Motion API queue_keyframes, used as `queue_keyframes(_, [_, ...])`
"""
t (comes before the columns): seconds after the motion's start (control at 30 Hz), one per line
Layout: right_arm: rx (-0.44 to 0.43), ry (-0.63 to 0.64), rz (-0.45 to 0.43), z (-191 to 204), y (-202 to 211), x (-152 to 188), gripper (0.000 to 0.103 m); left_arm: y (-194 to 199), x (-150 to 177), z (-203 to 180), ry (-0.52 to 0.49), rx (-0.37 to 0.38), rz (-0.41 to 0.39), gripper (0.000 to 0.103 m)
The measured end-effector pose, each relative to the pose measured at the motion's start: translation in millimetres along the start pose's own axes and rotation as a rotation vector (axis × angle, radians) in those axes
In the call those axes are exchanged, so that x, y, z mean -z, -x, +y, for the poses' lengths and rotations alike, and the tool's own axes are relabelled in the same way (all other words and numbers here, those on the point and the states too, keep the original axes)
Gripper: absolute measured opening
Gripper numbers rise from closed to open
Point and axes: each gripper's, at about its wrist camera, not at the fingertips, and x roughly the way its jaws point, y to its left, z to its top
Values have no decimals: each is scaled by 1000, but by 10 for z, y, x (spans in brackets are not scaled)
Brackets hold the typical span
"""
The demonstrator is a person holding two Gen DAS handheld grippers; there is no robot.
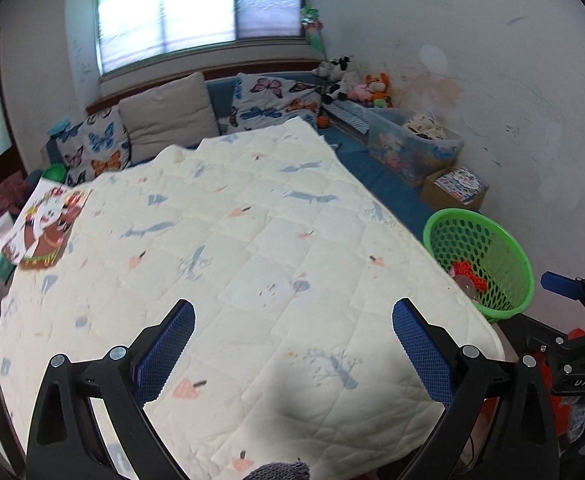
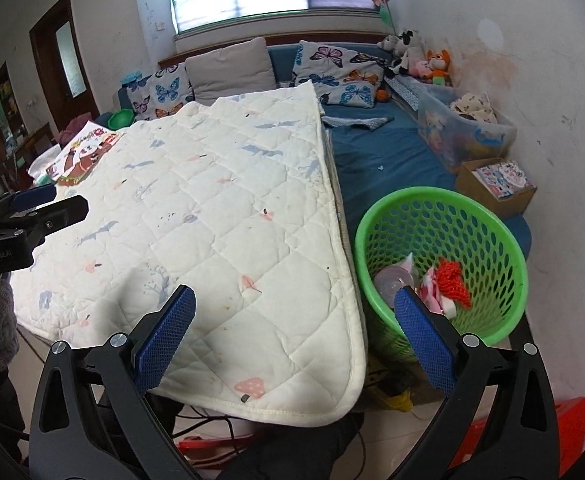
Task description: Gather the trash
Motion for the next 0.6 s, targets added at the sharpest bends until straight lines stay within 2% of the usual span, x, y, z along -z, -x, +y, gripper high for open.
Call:
queue_keyframes(0.3, [4,6,10,93,-17,75,99,51,229,191,32,-76,17,96])
queue_keyframes(0.6, [4,9,0,126,19,75,99,92,391,273,62,-87,31,96])
